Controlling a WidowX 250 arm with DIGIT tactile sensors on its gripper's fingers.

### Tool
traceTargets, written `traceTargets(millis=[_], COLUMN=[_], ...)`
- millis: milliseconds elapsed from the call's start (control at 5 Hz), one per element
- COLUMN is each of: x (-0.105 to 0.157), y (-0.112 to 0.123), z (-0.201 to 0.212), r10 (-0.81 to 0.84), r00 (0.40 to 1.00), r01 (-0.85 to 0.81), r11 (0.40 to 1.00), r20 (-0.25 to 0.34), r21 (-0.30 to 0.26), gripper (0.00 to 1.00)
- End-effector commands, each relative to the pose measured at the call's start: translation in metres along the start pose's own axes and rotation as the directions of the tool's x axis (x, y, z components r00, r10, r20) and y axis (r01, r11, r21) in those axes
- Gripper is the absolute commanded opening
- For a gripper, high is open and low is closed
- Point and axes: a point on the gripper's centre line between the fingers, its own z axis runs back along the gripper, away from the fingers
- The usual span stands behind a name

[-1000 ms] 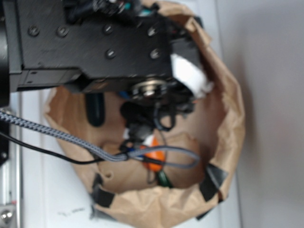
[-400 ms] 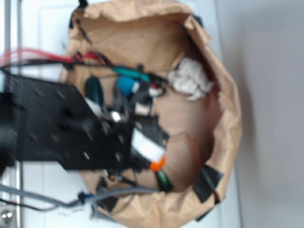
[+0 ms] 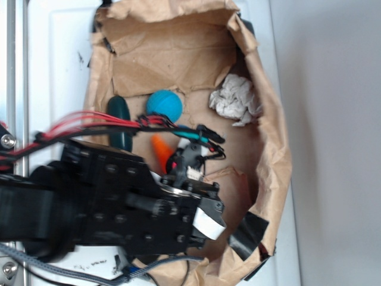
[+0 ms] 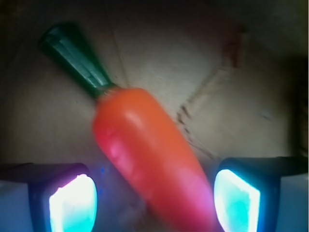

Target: Grab the carrot.

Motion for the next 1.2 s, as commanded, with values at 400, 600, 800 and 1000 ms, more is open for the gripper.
traceTargets(millis=[400,600,800,1000], x=[0.034,0.018,0.000,-0.017], y=[0.047,0.070,0.083,0.083], z=[0.034,0.078,0.116,0.143], r10=[0.160,0.234,0.272,0.288], r00=[0.979,0.958,0.945,0.935], r01=[-0.156,-0.215,-0.238,-0.246], r11=[0.987,0.969,0.953,0.947], r20=[0.129,0.168,0.183,0.207], r21=[-0.043,-0.122,-0.187,-0.205], gripper=[0.00,0.00,0.00,0.00])
